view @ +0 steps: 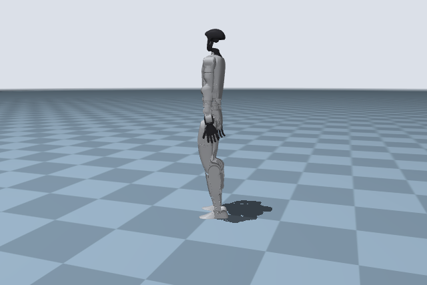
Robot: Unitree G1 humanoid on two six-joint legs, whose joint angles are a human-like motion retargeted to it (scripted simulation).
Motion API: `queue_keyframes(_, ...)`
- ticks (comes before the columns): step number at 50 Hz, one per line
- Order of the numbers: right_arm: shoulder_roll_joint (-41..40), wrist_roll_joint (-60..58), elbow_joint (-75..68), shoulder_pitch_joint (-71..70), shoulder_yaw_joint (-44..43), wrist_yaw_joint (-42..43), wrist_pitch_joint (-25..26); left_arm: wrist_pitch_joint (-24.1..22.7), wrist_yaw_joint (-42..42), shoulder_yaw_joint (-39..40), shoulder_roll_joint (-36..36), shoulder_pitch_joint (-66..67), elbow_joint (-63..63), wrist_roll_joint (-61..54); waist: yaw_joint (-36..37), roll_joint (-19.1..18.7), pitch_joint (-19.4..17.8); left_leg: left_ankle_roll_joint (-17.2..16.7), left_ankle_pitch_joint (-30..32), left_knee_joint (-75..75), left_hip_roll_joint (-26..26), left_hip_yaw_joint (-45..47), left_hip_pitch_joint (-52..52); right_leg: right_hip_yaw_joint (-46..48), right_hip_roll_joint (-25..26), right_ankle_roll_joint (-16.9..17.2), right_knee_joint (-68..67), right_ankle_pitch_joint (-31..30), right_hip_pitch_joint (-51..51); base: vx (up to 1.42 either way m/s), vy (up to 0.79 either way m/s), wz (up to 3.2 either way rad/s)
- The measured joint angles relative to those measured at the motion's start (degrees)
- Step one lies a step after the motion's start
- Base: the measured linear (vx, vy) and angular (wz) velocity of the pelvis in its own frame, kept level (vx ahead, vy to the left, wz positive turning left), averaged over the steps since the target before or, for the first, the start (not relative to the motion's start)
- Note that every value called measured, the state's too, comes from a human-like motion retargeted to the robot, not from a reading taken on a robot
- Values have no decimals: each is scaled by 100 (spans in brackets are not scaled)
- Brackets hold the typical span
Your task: Upper body actions
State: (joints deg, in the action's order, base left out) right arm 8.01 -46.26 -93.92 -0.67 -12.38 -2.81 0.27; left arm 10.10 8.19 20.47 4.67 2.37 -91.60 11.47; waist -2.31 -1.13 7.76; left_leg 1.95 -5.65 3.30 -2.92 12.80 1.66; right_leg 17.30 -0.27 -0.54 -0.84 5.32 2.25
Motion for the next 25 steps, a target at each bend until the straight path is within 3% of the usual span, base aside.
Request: queue_keyframes(25, 12, -16, -8, -13, 23, 4, -10, -8, 6, -21, 4, -11, -5, 6, -2, 3, -17, -9, 6, -5, 22, 8, 16, -22, 9, -8, -14, -10, 34, 0, 0, 0)
